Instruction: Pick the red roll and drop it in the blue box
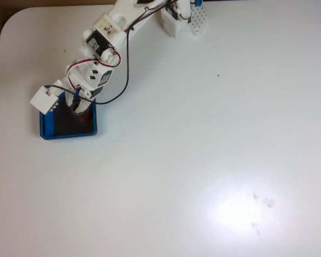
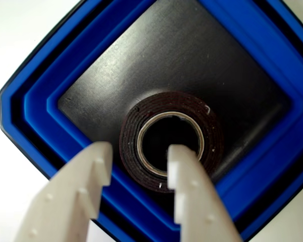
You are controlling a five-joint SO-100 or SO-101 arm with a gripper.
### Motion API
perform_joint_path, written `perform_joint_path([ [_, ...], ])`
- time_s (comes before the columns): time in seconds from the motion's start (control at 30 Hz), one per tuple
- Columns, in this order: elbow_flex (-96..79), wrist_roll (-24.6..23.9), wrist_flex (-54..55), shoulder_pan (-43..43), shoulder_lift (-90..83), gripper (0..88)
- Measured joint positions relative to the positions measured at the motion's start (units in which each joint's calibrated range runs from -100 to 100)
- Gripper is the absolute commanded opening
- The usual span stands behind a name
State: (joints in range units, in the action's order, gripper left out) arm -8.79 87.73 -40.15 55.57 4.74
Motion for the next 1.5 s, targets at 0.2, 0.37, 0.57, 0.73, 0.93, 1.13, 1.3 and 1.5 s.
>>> perform_joint_path([
  [0.2, -10.13, 0.0, 0.0, 0.0, -14.82, 11.3],
  [0.37, -24.39, 0.0, 0.0, 0.0, -31.92, 11.8],
  [0.57, -39.19, 0.0, 0.41, 0.0, -51.57, 11.8],
  [0.73, -49.6, 0.0, 3.28, 0.0, -64.27, 11.8],
  [0.93, -62.69, 0.0, 11.08, 0.0, -74.94, 11.8],
  [1.13, -74.71, 0.0, 18.47, -1.78, -81.54, 11.9],
  [1.3, -82.78, 0.0, 19.38, -5.05, -88.82, 11.9],
  [1.5, -90.13, 0.08, 19.38, -9.4, -97.29, 11.9],
])
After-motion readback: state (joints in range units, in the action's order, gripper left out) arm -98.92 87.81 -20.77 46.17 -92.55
